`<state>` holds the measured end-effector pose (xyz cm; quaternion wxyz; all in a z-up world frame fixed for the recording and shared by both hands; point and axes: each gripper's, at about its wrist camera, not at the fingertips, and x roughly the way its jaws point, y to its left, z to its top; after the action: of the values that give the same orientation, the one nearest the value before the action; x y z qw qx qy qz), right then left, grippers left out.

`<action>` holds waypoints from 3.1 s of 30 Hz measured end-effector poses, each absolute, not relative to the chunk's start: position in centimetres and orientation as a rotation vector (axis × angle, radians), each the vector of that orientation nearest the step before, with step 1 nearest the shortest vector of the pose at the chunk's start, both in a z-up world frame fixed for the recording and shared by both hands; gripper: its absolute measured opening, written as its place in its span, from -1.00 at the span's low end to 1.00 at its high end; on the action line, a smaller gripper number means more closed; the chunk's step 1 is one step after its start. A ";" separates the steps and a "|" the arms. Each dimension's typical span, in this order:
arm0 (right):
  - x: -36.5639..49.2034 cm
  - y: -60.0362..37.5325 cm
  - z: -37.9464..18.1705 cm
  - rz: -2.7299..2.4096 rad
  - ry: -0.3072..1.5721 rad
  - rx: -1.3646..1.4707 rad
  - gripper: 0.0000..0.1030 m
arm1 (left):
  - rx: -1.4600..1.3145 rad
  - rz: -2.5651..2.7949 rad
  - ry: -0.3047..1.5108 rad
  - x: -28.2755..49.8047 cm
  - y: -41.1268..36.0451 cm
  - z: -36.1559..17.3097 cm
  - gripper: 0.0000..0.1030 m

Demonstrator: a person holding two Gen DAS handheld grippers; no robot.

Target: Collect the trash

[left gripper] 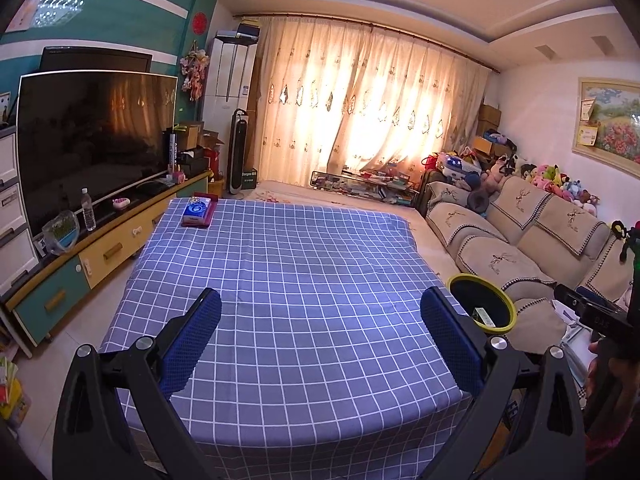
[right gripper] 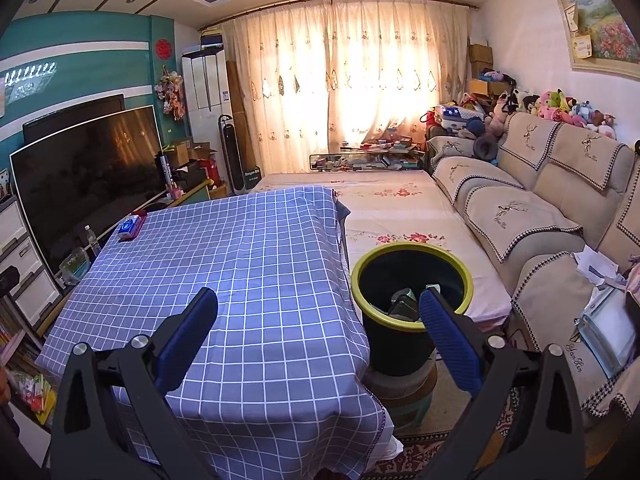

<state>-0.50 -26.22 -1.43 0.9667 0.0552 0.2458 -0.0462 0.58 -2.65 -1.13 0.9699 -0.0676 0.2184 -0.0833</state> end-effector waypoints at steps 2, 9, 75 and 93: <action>-0.4 -26.2 -1.5 -0.090 0.498 0.111 0.86 | -0.137 -0.169 0.440 0.5 -2.7 -1.2 0.91; -0.5 -26.1 -1.6 -0.089 0.501 0.110 0.86 | -0.136 -0.171 0.445 0.5 -2.7 -1.2 0.91; -0.3 -26.1 -2.0 -0.082 0.519 0.116 0.86 | -0.131 -0.183 0.482 1.4 -3.9 -2.4 0.91; 6.4 -24.2 -3.3 -0.023 0.583 0.078 0.86 | -0.161 -0.138 0.586 9.2 -2.1 -5.4 0.91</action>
<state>6.43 -24.19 -3.28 0.9570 0.0386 0.2873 -0.0114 9.19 -2.07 -5.37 0.9518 -0.0793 0.2883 -0.0681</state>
